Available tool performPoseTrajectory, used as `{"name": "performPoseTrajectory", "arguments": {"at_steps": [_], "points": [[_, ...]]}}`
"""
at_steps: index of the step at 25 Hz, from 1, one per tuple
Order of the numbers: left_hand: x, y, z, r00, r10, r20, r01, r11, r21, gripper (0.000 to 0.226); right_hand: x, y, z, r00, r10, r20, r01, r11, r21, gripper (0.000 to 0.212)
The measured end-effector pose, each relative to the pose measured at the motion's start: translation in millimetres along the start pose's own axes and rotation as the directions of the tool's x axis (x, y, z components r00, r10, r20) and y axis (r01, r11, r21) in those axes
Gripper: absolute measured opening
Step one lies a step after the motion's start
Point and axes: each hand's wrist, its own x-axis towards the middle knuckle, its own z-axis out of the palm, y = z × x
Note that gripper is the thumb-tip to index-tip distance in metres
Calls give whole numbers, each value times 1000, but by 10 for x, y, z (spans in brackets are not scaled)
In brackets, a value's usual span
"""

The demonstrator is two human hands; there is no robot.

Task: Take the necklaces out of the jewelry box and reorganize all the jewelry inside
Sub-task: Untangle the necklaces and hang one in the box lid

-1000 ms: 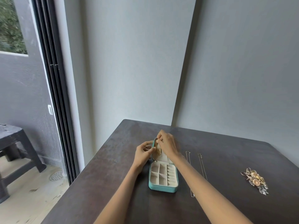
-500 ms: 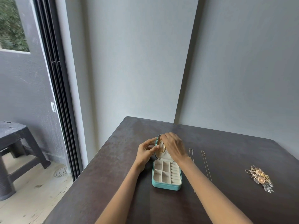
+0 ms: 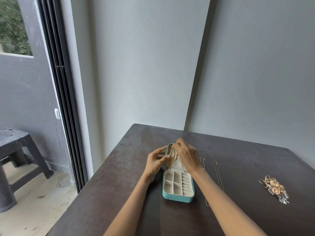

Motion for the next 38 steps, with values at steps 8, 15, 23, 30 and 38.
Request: {"name": "performPoseTrajectory", "arguments": {"at_steps": [8, 15, 23, 30, 38], "points": [[7, -35, -2, 1000, 15, -21, -14, 1000, 25, 38, 28, 28, 16, 998, -17, -52, 15, 999, -34, 22], [-21, -11, 12, 999, 32, -35, -31, 999, 17, 36, -88, -56, 20, 999, -3, -39, 6, 998, 69, 31], [-73, 61, 21, 996, 59, -69, -58, 998, 10, 37, -320, -172, 27, 994, 73, -82, -74, 997, -3, 19], [-106, 122, 38, 998, 25, -51, -27, 999, -46, 38, -381, -287, -57, 999, 25, -31, -27, 997, -66, 17], [-114, 116, 34, 997, 18, -82, -18, 1000, 0, 37, -476, -318, -76, 998, 4, 68, -1, 999, -38, 35]]}}
